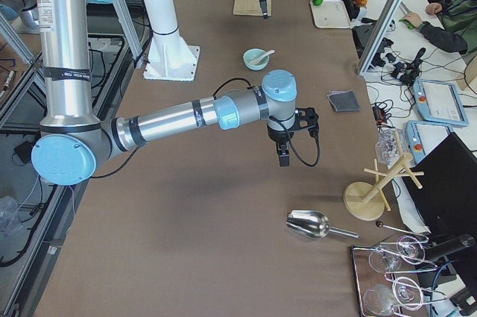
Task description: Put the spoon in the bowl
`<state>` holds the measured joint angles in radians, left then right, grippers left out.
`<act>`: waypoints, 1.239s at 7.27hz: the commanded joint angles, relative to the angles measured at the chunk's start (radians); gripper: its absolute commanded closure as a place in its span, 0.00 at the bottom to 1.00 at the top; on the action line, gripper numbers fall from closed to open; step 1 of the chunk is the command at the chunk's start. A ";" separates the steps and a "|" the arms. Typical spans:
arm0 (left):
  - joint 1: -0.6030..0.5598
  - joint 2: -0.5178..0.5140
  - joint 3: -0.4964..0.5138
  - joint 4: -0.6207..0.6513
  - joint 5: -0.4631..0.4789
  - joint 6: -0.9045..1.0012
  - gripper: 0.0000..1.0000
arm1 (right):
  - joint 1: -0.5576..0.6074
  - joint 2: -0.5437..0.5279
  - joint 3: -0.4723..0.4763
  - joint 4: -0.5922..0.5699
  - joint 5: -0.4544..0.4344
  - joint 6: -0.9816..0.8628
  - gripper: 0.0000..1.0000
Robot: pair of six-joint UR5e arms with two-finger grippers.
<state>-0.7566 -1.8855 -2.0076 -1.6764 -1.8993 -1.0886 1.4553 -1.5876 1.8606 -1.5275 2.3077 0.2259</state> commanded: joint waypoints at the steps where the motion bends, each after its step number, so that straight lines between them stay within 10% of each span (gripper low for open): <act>1: -0.309 0.216 -0.050 0.061 -0.213 0.547 0.02 | 0.043 -0.070 0.003 0.001 -0.005 -0.031 0.00; 5: -0.771 0.301 0.183 0.171 -0.354 1.325 0.02 | 0.096 -0.121 -0.020 -0.002 -0.001 -0.138 0.00; 9: -0.893 0.422 0.233 0.129 -0.353 1.418 0.02 | 0.100 -0.129 -0.057 -0.002 -0.002 -0.146 0.00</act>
<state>-1.5947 -1.4946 -1.7823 -1.5320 -2.2532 0.3242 1.5550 -1.7119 1.8138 -1.5294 2.3054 0.0766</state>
